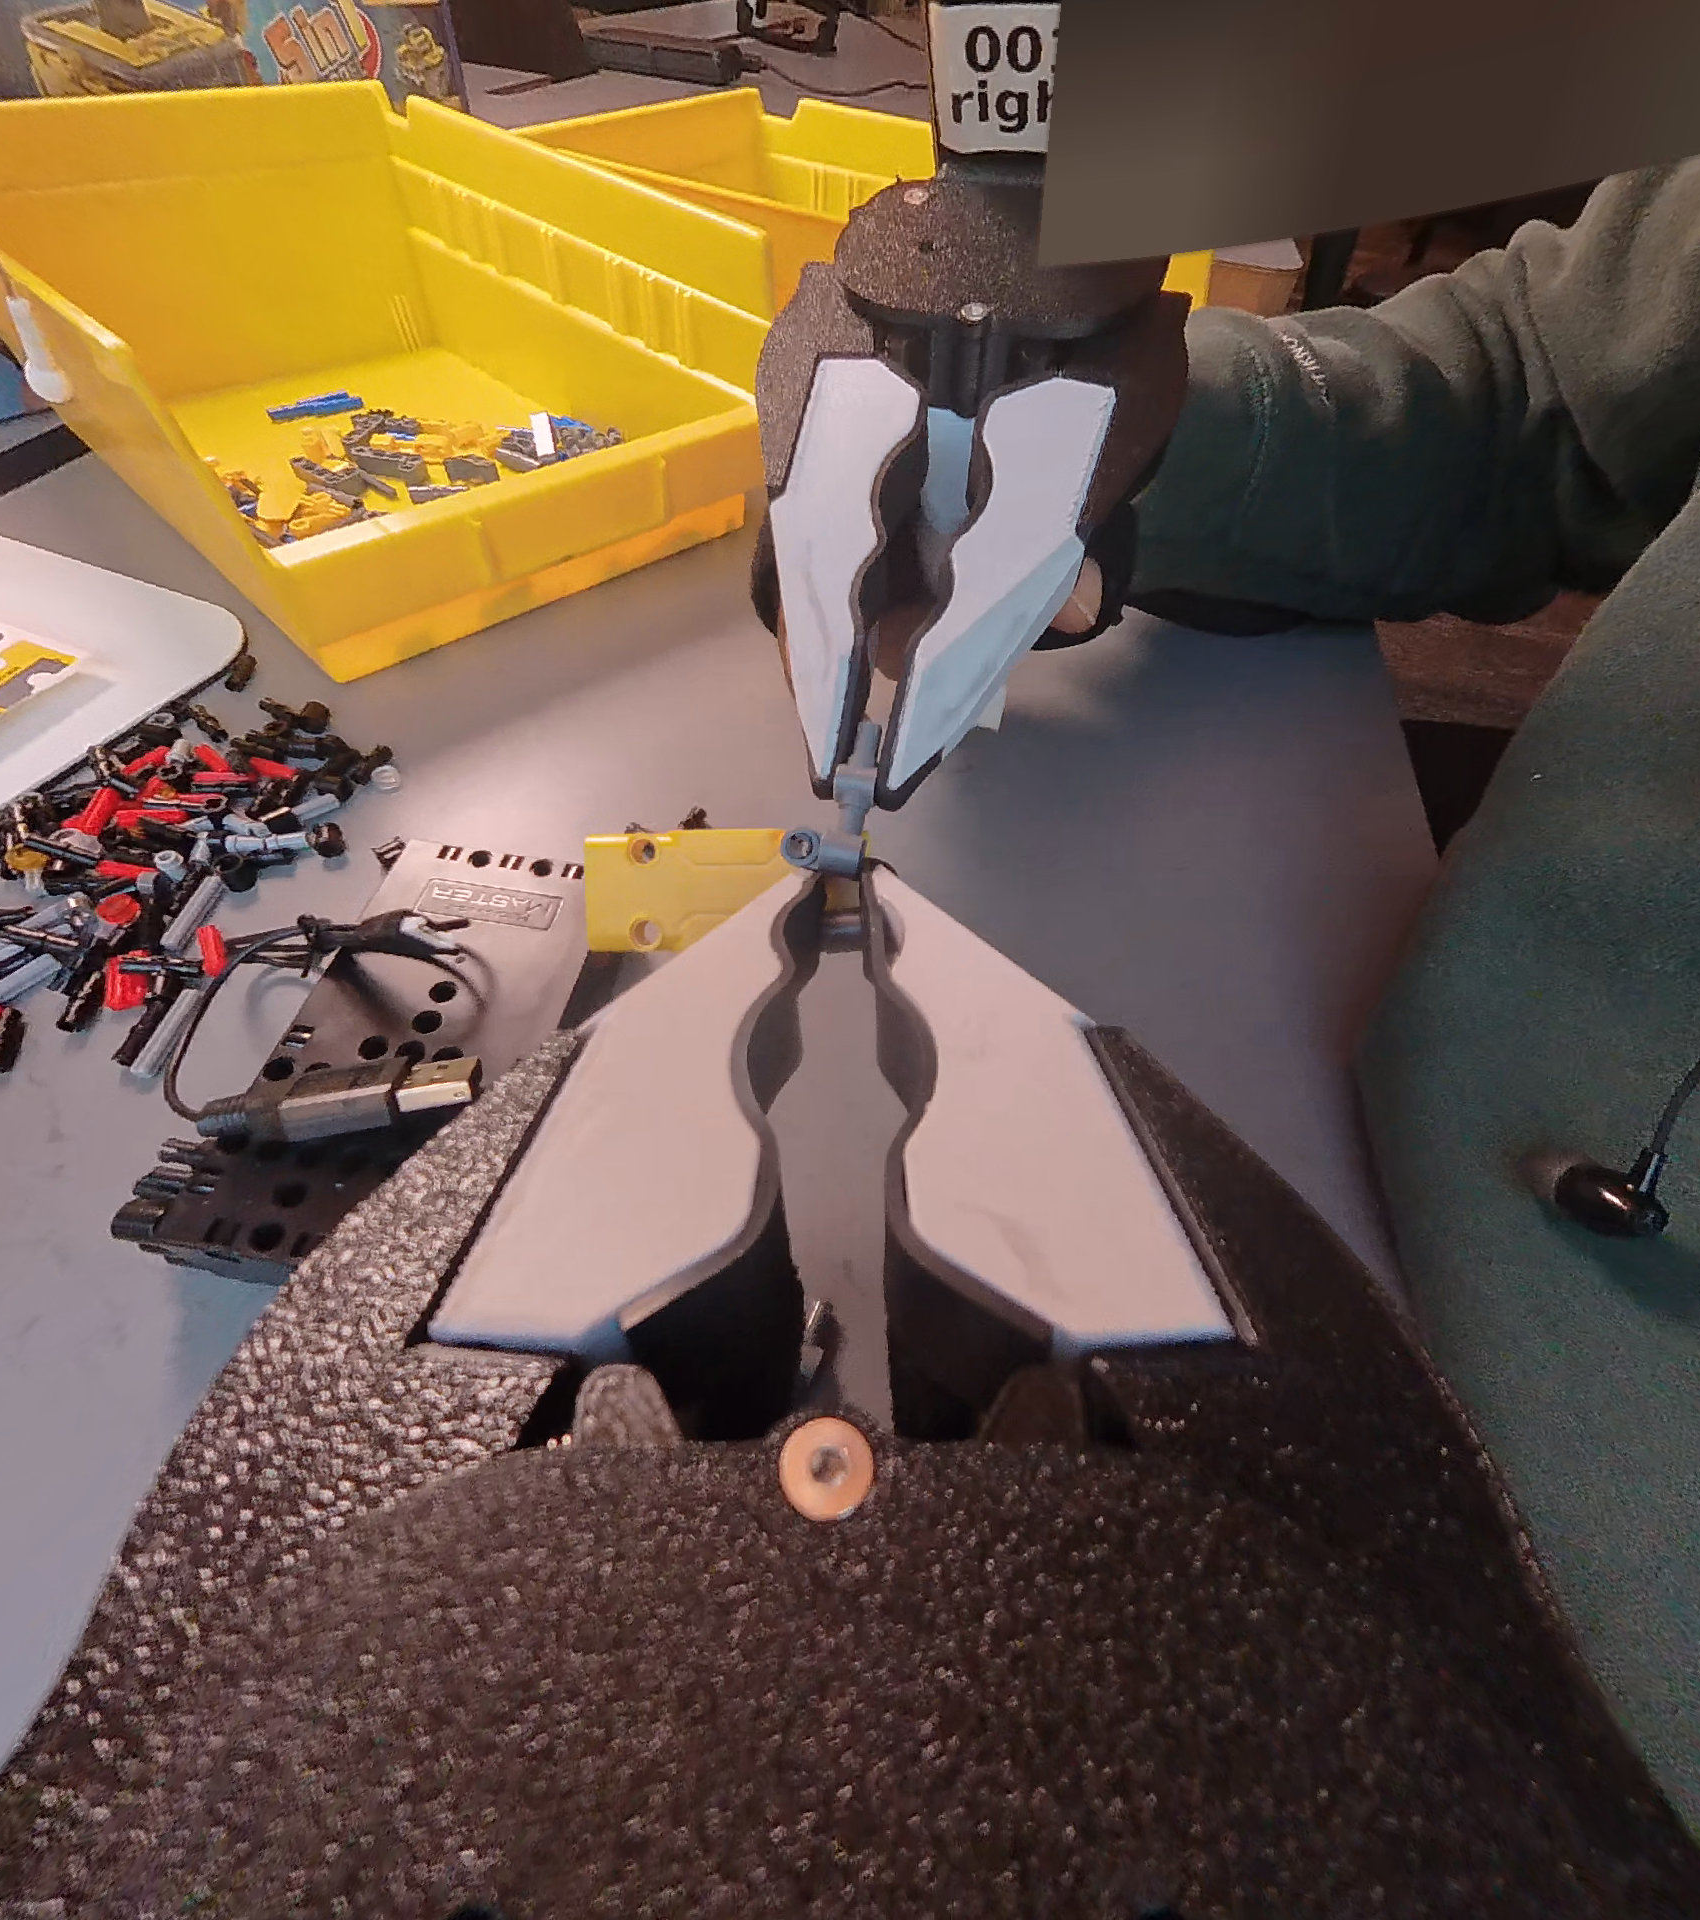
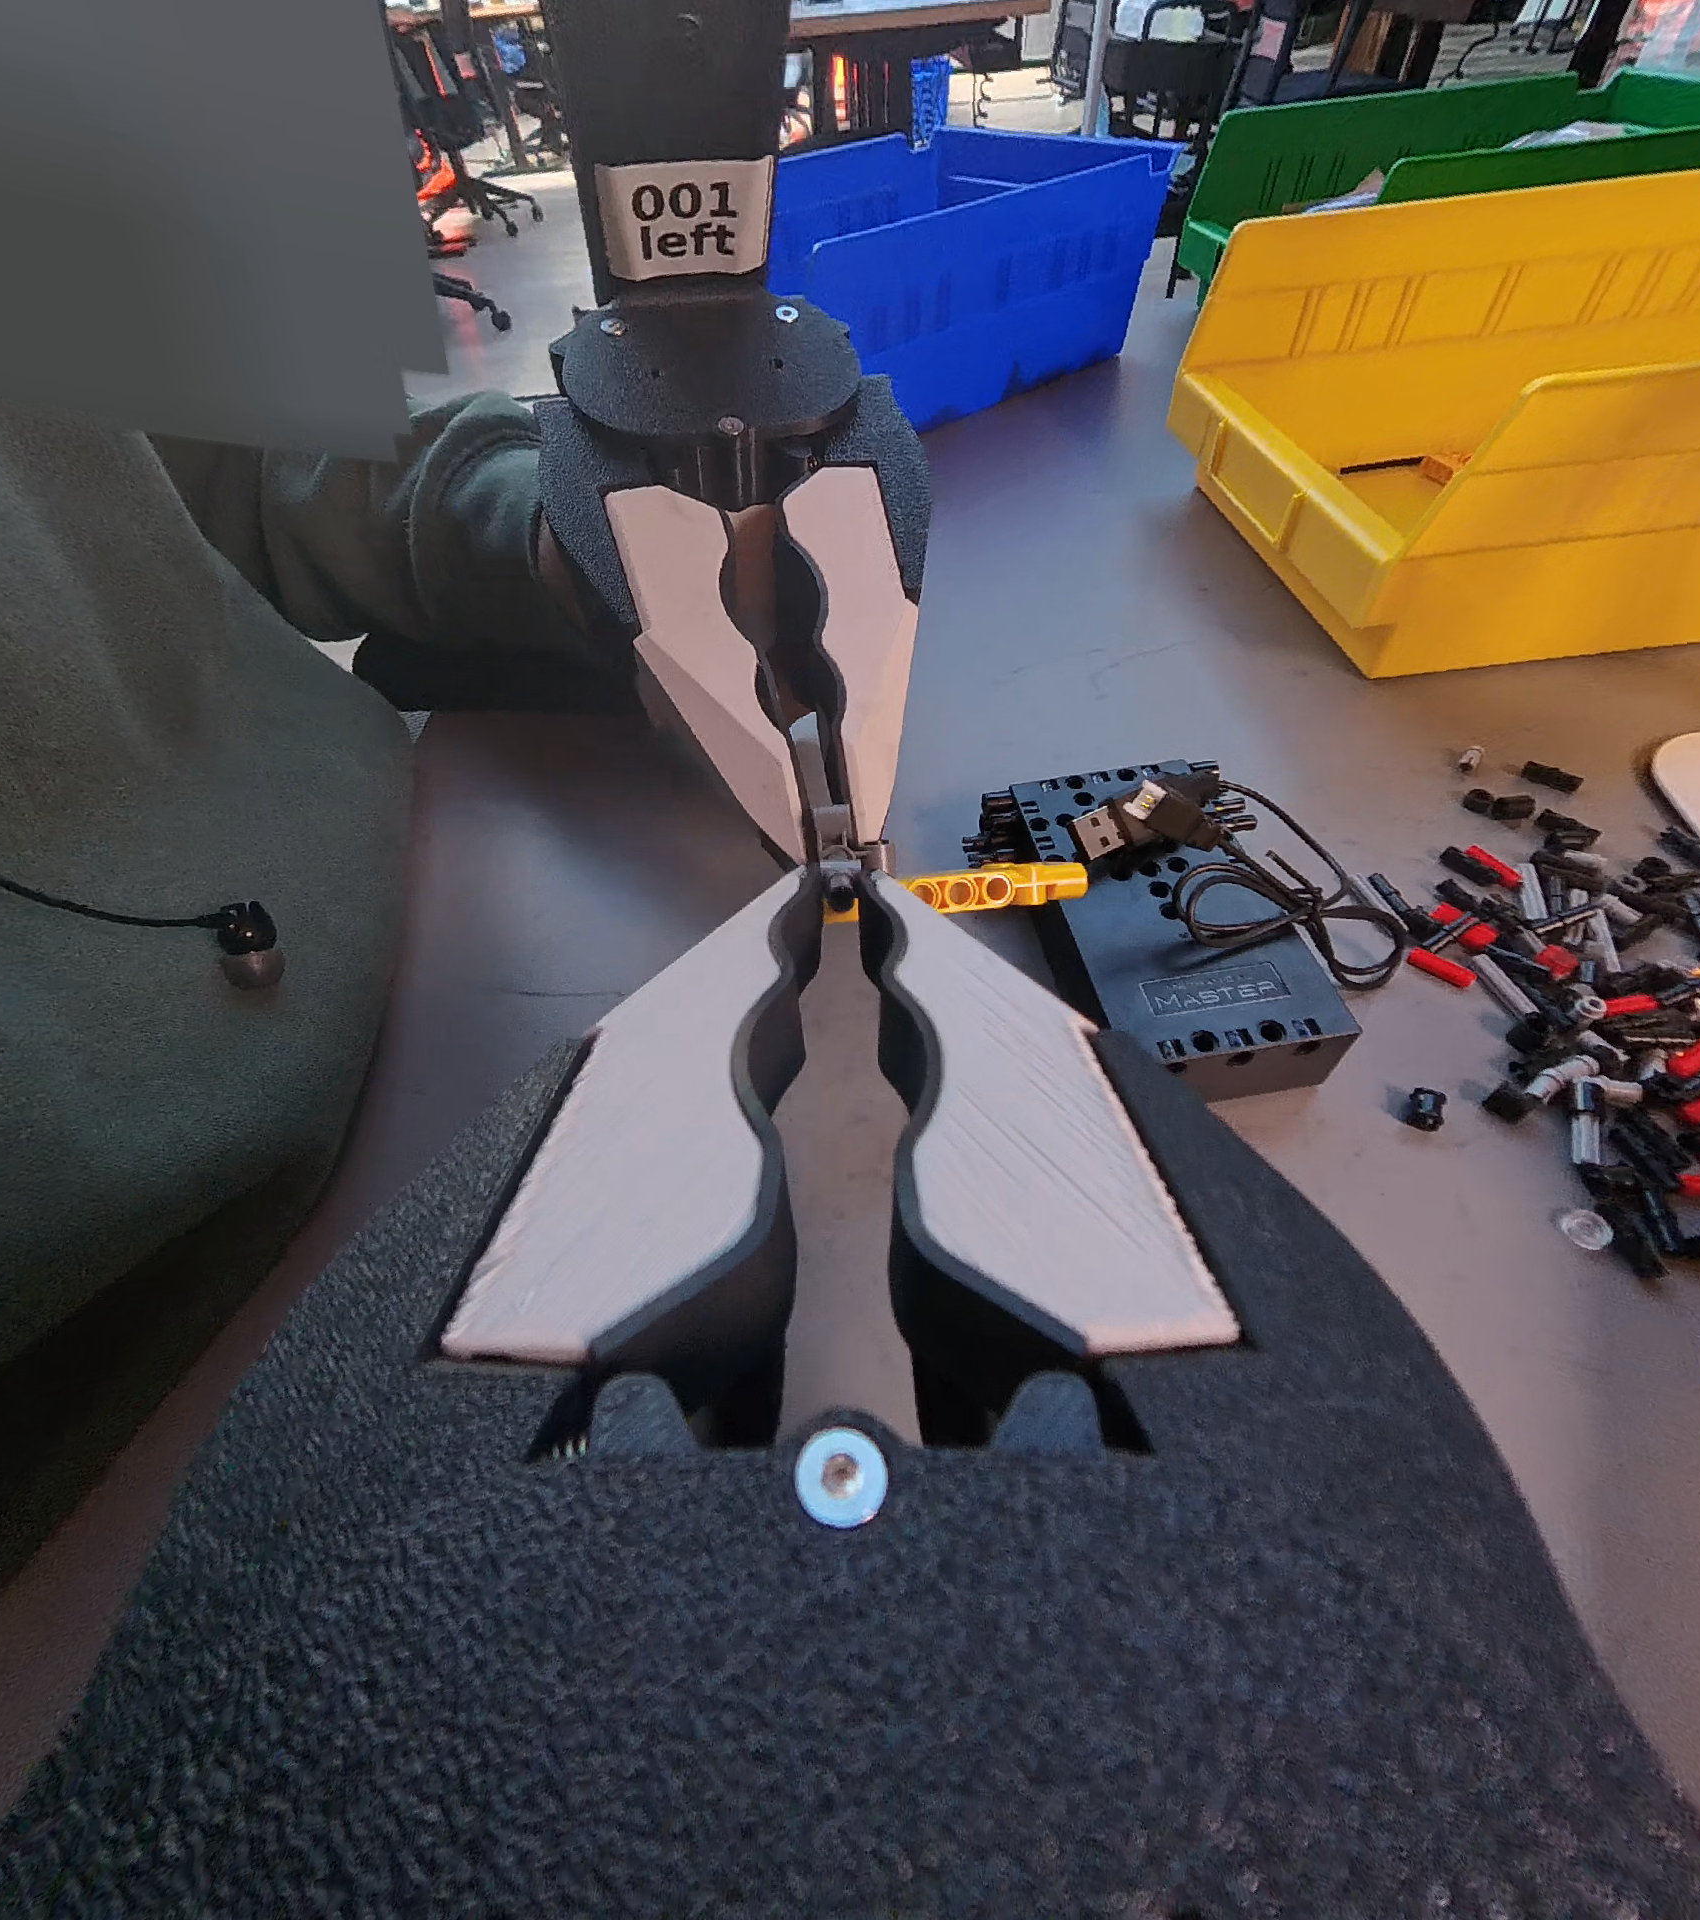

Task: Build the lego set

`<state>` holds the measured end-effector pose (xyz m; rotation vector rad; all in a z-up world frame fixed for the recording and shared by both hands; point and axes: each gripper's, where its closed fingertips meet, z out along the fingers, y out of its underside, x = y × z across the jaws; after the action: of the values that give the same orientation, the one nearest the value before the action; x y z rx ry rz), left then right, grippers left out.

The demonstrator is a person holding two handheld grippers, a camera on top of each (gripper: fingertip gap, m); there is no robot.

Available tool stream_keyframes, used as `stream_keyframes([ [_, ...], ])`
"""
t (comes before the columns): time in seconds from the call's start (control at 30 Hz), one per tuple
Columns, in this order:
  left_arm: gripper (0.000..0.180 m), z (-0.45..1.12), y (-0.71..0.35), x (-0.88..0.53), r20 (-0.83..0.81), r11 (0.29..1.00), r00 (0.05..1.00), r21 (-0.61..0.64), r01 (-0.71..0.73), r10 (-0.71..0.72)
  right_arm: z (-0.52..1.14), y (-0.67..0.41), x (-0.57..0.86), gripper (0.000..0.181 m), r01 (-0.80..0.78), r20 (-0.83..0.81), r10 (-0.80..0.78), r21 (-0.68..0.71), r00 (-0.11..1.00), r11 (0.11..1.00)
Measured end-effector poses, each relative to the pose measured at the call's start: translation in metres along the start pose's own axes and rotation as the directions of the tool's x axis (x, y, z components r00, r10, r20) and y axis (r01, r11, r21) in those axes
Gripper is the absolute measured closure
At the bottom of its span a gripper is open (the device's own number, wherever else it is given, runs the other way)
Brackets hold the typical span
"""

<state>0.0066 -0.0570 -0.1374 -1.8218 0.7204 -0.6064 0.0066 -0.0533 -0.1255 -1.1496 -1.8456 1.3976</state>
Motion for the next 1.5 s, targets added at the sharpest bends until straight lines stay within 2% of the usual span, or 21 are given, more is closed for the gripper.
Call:
stream_keyframes([
  [0.1,0.174,0.003,0.004,0.002,0.002,0.999,1.000,-0.034,-0.006,0.006,0.002,0.005,0.000,0.176,-0.023,-0.002,0.023,-0.033,1.000,0.999],
  [0.2,0.174,0.008,0.013,0.001,0.038,0.992,0.997,-0.108,-0.059,0.064,0.007,0.017,-0.001,0.176,0.045,-0.031,-0.049,-0.123,0.998,0.991],
  [0.47,0.174,0.009,0.019,-0.001,0.045,0.986,0.997,-0.153,-0.062,0.069,0.009,0.023,0.001,0.176,0.027,-0.031,-0.032,-0.136,0.999,0.990],
  [0.57,0.174,0.012,0.031,-0.002,0.037,0.958,0.987,-0.250,-0.141,0.155,0.013,0.036,0.001,0.176,0.071,-0.027,-0.078,-0.207,0.997,0.976],
  [0.7,0.174,0.013,0.042,0.002,-0.003,0.930,0.980,-0.314,-0.191,0.201,0.015,0.047,-0.001,0.175,0.108,0.002,-0.112,-0.273,0.994,0.956],
  [0.83,0.174,0.017,0.053,0.008,-0.032,0.905,0.977,-0.370,-0.209,0.213,0.016,0.057,0.000,0.162,0.155,0.004,-0.163,-0.335,0.987,0.929],
  [0.97,0.174,0.018,0.055,0.010,-0.041,0.908,0.982,-0.376,-0.185,0.184,0.019,0.059,-0.008,0.160,0.190,0.040,-0.188,-0.357,0.981,0.915],
  [1.1,0.173,0.017,0.056,0.014,-0.063,0.901,0.978,-0.381,-0.207,0.198,0.022,0.061,-0.007,0.168,0.211,0.054,-0.206,-0.385,0.977,0.899],
  [1.37,0.173,0.017,0.057,0.030,-0.184,0.892,0.957,-0.357,-0.277,0.223,0.018,0.067,-0.021,0.170,0.283,0.216,-0.216,-0.358,0.952,0.890],
  [1.5,0.173,0.018,0.058,0.030,-0.186,0.891,0.956,-0.358,-0.279,0.225,0.018,0.069,-0.022,0.170,0.298,0.222,-0.229,-0.363,0.948,0.883],
])
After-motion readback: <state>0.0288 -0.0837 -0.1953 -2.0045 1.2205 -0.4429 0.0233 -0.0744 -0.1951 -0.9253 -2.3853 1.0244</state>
